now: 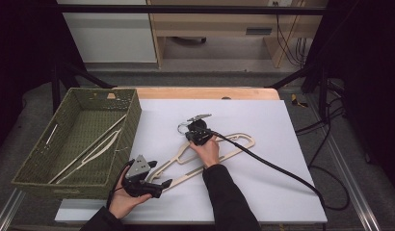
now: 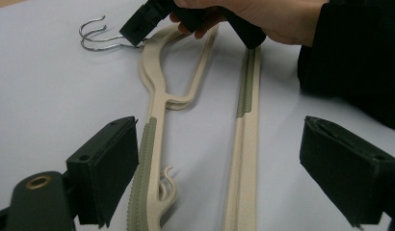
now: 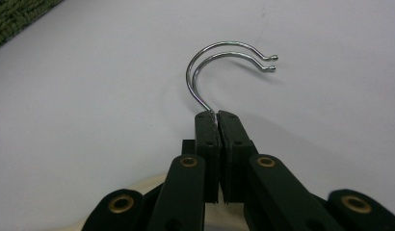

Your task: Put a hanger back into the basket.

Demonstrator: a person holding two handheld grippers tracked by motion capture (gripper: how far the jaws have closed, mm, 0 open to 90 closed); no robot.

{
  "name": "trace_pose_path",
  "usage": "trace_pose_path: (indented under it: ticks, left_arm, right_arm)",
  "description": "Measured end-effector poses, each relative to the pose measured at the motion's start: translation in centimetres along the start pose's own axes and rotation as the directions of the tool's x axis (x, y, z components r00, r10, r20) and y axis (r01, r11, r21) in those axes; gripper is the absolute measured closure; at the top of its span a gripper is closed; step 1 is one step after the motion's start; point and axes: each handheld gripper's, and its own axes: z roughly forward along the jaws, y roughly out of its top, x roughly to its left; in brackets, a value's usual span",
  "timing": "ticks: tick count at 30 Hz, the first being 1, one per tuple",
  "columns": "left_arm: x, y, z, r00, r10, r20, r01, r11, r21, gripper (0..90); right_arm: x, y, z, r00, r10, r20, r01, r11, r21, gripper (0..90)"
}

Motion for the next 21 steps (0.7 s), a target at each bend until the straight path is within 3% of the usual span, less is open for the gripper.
trace_pose_path:
  ticks: [8, 14, 21]
  left_arm:
    - [0.1, 0.4, 0.0, 0.9999, -0.014, -0.004, 0.014, 0.9999, -0.009, 14.5]
    - [-0.2, 1.5, -0.2, 1.0, -0.005, -0.006, 0.005, 0.9997, -0.022, 16.0]
    - [0.0, 3.1, 0.1, 0.9998, -0.003, -0.018, 0.003, 0.9999, -0.011, 19.0]
  right_arm:
    - [0.7, 0.2, -1.4, 0.9993, -0.028, 0.027, 0.029, 0.998, -0.058, 89.3]
    - [1.3, 0.2, -2.7, 0.9983, -0.054, 0.021, 0.055, 0.995, -0.088, 89.4]
    - [1.5, 0.0, -4.0, 0.9984, -0.056, -0.003, 0.055, 0.991, -0.126, 89.5]
